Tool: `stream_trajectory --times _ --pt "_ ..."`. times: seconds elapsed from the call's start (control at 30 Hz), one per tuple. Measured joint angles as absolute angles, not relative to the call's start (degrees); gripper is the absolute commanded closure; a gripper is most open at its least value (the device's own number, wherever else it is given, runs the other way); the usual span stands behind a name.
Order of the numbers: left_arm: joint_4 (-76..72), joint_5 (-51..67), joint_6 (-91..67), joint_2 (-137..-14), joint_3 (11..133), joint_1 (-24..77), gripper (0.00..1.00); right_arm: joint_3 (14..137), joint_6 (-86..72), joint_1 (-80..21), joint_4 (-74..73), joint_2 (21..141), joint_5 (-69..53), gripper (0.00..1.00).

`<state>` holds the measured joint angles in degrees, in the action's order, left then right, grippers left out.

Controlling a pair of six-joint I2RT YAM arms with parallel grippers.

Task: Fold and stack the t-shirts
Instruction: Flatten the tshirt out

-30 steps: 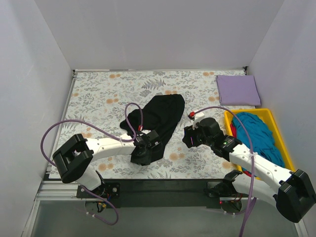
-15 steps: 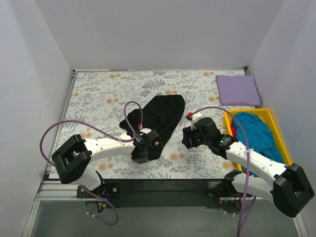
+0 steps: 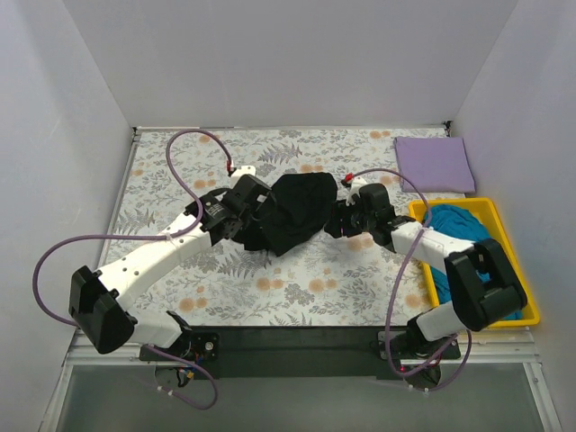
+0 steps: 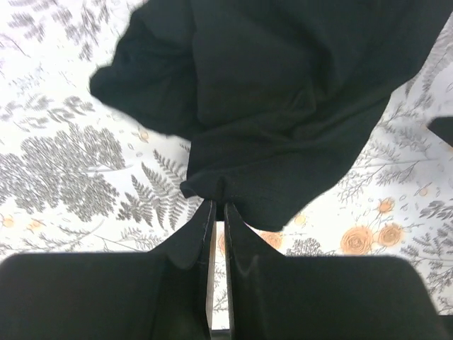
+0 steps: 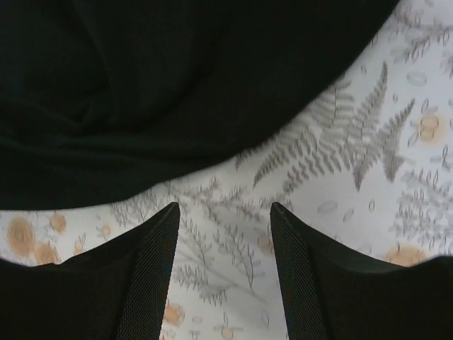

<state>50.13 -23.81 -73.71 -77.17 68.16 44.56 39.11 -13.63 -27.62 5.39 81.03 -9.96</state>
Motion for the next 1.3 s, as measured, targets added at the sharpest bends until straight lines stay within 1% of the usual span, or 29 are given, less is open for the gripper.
stream_trajectory --times 0.13,0.27,0.33,0.37,0.4,0.43,0.47,0.63,0.73,0.83,0.93,1.03,1.3 --pt "50.2 -24.2 -70.9 -77.1 72.0 43.9 1.00 45.1 -14.7 -25.9 11.1 90.0 -14.1 0.39" --pt "50.2 -24.3 -68.7 -77.1 75.4 43.6 1.00 48.3 -15.8 -25.8 15.0 96.4 -16.9 0.40" --pt "50.2 -24.4 -67.8 -77.1 76.7 43.1 1.00 49.4 -16.5 -25.8 16.6 99.3 -18.0 0.49" --pt "50.2 -24.6 -67.4 -77.1 77.4 42.8 1.00 49.8 -16.6 -25.8 17.2 100.5 -18.4 0.53" --pt "50.2 -24.7 -66.8 -77.1 78.1 42.4 1.00 50.1 -16.8 -25.7 17.7 101.5 -18.8 0.67" --pt "50.2 -24.8 -66.4 -77.1 78.7 42.1 1.00 50.4 -16.6 -25.6 18.0 102.2 -19.3 0.77" --pt "50.2 -25.1 -65.9 -77.1 79.2 41.8 1.00 50.7 -16.7 -25.4 18.2 102.5 -19.8 0.98" --pt "50.6 -26.9 -63.5 -76.6 81.7 39.6 1.00 52.1 -15.7 -23.0 17.6 100.5 -21.9 0.99" --pt "50.7 -28.4 -61.5 -75.6 83.3 37.2 1.00 55.3 -12.9 -21.3 11.7 95.9 -20.6 0.99" --pt "50.3 -30.2 -59.3 -74.5 86.0 34.2 1.00 66.1 -8.4 -20.4 3.0 92.6 -17.8 0.99" --pt "49.2 -31.7 -57.7 -73.6 88.3 32.6 1.00 77.2 -5.0 -20.4 -4.1 91.7 -15.4 0.99" --pt "48.2 -32.1 -57.1 -72.8 89.5 32.0 1.00 84.6 -2.2 -20.4 -10.8 91.1 -13.5 0.99" --pt "47.6 -31.7 -55.7 -72.1 89.6 32.1 1.00 85.9 0.0 -20.7 -21.0 89.7 -12.9 0.99"
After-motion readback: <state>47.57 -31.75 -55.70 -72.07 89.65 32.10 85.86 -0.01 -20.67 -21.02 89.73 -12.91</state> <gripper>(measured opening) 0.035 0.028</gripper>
